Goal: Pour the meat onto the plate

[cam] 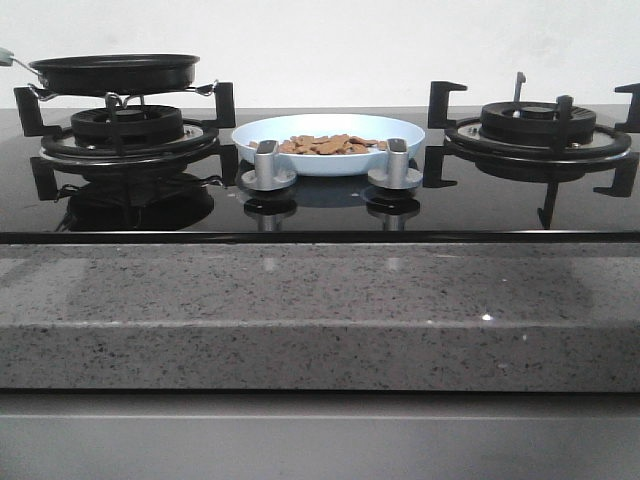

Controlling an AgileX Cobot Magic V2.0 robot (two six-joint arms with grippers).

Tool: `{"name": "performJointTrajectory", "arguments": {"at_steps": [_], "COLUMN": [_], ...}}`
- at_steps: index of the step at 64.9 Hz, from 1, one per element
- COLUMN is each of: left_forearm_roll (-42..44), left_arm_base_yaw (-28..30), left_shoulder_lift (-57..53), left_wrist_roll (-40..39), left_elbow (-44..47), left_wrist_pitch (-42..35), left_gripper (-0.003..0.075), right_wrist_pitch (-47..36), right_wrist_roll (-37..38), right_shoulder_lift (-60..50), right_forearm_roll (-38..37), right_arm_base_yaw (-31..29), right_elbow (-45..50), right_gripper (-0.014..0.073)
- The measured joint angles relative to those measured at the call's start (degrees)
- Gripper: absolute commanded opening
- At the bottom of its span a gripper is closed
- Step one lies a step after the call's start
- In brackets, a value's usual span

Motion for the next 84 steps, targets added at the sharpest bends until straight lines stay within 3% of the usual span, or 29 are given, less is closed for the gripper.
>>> {"name": "performJointTrajectory", "arguments": {"at_steps": [16,39,84], "left_forearm_roll": [0.0,0.0,0.0], "left_arm_base_yaw": [0.0,0.0,0.0], "left_shoulder_lift": [0.0,0.0,0.0], "left_wrist_roll": [0.0,0.0,0.0], "left_elbow": [0.0,0.0,0.0], "left_wrist_pitch": [0.0,0.0,0.0], "left_gripper": [-0.002,-0.002,-0.002], "right_wrist_pitch": [-18.04,-25.7,-33.35], "right_wrist_roll": [-0.05,-0.05,-0.05], "right_shoulder_lift": [-16.06,-26.87,-27.1], "right_forearm_roll": [0.02,0.24,0.6], "right_arm_base_yaw": [-7.07,-8.84,-7.03], "right_elbow": [18.21,32.98,35.05], "right_gripper": [-0.0069,-0.0069,-0.0069]}}
